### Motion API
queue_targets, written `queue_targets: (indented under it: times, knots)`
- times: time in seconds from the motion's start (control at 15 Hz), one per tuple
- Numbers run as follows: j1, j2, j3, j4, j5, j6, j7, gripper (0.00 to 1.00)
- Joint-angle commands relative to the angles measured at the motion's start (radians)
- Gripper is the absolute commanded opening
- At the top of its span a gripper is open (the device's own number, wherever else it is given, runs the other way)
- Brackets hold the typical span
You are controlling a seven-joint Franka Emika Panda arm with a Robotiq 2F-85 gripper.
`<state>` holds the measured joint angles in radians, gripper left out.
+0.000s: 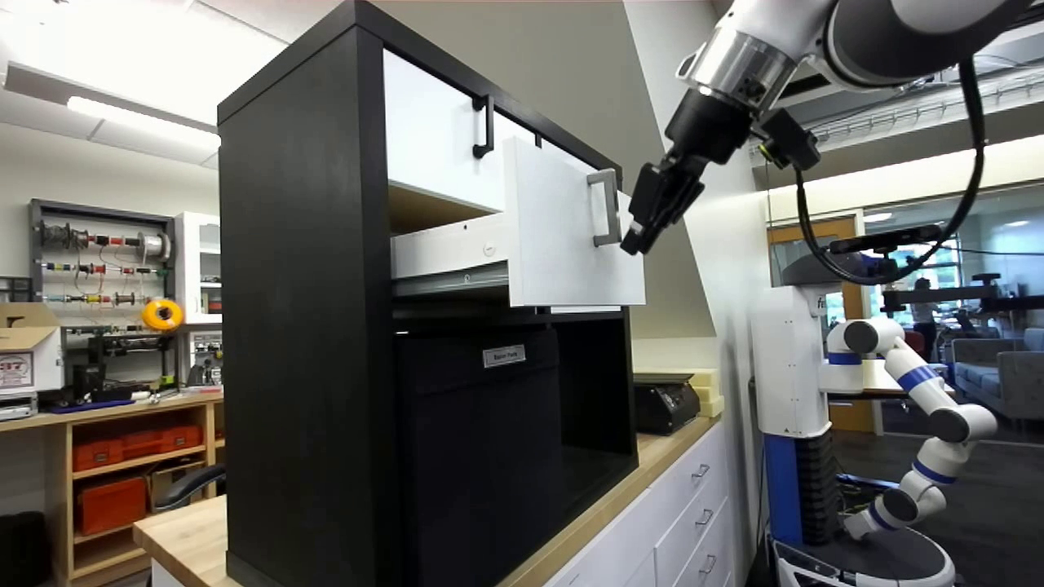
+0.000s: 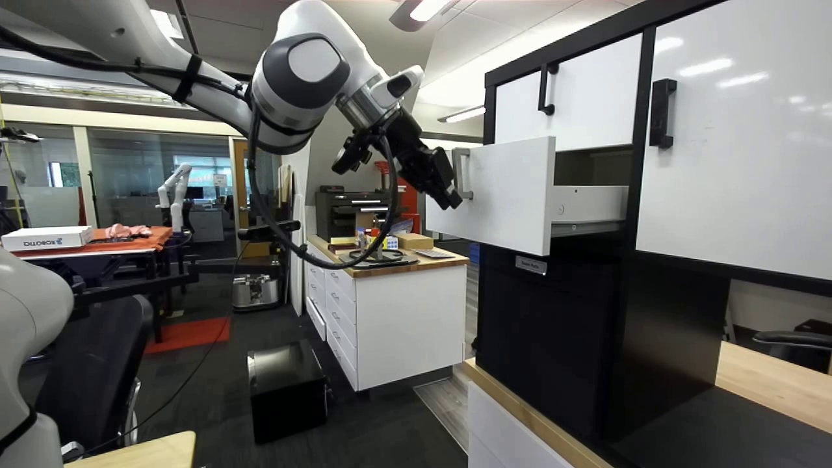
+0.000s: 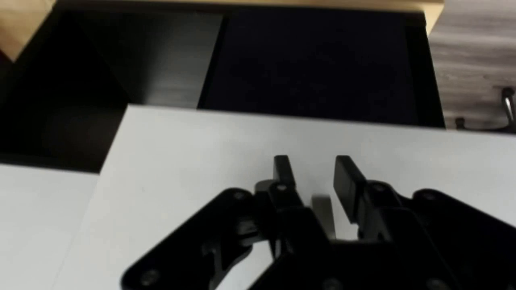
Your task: Pull out the drawer above the storage basket
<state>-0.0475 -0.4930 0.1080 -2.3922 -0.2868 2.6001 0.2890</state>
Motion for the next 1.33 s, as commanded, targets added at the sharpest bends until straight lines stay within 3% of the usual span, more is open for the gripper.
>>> queue_targets:
  times: [0.0, 0.2, 0.4, 0.93, 1.0, 1.27]
  knots:
    - [-0.009, -0.021, 0.010, -0.036, 0.043, -0.142, -0.023, 0.65]
    - [-0.002, -0.026, 0.008, -0.022, 0.051, -0.259, -0.032, 0.85]
    - [0.009, -0.032, 0.003, -0.002, 0.059, -0.359, -0.052, 0.99]
    - [0.025, -0.025, -0.004, 0.060, 0.089, -0.540, -0.073, 1.00]
    - [0.015, -0.008, 0.002, 0.044, 0.066, -0.487, -0.053, 1.00]
    - [0.015, -0.003, 0.002, 0.046, 0.066, -0.489, -0.053, 1.00]
